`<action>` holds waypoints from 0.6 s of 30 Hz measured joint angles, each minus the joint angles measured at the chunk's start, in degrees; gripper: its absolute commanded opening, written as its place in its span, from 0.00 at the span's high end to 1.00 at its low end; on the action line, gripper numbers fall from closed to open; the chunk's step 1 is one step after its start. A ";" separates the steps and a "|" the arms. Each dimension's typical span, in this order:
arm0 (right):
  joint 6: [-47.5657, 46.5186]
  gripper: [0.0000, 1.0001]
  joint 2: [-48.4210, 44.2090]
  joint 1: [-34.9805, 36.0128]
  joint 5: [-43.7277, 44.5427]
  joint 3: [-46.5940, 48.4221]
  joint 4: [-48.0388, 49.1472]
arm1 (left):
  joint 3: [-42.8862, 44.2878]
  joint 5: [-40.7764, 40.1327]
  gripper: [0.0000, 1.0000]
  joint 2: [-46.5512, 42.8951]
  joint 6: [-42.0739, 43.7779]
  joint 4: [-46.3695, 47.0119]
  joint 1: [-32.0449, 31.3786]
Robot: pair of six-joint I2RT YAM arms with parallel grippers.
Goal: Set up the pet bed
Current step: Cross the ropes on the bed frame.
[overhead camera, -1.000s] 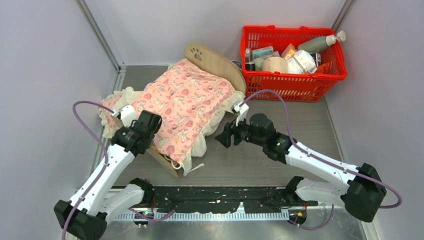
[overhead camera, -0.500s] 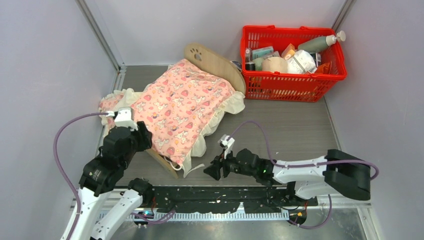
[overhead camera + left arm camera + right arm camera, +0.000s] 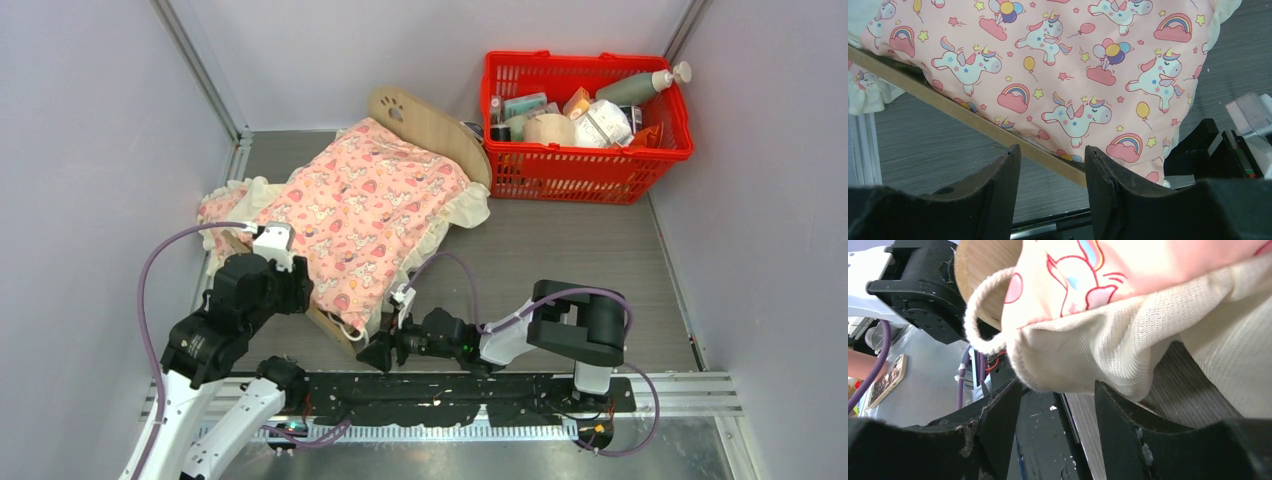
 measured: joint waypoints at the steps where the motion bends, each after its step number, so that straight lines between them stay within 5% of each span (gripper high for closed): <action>1: 0.28 0.47 1.16 0.02 -0.11 0.66 0.42 | 0.00 0.00 0.47 0.00 0.07 0.07 0.00; 6: 0.96 0.89 1.44 0.02 2.29 1.09 -1.42 | -0.02 0.00 0.50 0.52 0.46 0.87 0.00; 18: -6.51 0.95 -16.50 -0.57 13.51 1.14 -17.29 | -1.14 10.03 0.50 -0.28 13.27 8.79 0.00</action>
